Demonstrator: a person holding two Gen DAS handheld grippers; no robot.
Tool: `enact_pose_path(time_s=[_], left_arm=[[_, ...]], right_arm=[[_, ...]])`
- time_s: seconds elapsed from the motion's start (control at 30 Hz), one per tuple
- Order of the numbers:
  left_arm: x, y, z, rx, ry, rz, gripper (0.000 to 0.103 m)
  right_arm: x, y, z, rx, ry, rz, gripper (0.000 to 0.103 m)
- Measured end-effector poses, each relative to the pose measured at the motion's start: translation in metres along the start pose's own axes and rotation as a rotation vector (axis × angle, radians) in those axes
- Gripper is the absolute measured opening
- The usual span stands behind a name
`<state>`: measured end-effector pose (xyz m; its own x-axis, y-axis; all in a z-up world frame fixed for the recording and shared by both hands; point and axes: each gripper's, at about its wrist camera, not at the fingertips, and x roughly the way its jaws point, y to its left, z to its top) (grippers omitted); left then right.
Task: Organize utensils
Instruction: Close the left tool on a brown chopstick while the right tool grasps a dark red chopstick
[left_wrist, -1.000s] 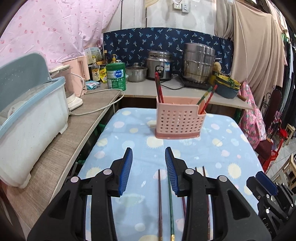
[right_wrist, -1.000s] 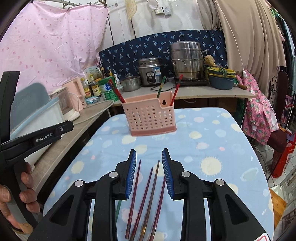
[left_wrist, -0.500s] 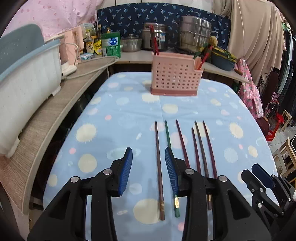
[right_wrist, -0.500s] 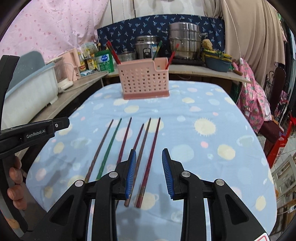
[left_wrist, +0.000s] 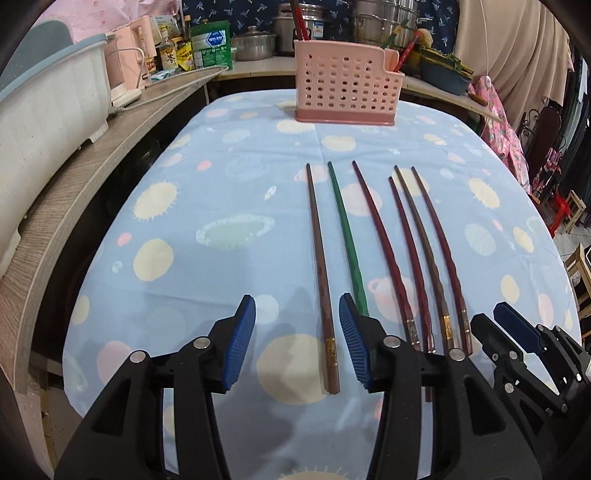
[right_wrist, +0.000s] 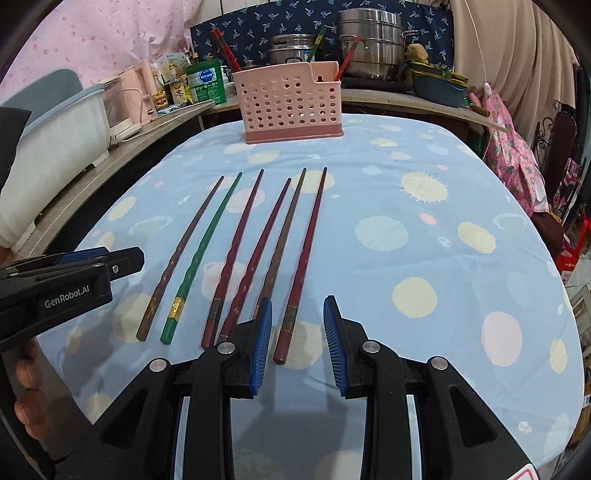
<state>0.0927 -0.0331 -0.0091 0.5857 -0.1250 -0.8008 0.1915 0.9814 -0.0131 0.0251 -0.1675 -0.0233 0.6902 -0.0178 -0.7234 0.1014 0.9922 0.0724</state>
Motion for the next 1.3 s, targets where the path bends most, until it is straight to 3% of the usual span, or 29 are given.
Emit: enact_pose_path(time_s=[0.67,1.1,1.3], left_arm=[[0.023,-0.004,-0.023,0.015,0.067,-0.003,0.048],[0.022,-0.005,-0.026,0.017,0.058,0.007,0.048],[0.020,-0.006,-0.027,0.025,0.057,-0.001,0.029]], right_arm=[[0.011,-0.001,-0.012,0.012,0.027,-0.004,0.015],[0.010,-0.004,-0.014,0.014,0.023,-0.004,0.011],[0.010,-0.004,-0.014,0.015,0.023,-0.005,0.011]])
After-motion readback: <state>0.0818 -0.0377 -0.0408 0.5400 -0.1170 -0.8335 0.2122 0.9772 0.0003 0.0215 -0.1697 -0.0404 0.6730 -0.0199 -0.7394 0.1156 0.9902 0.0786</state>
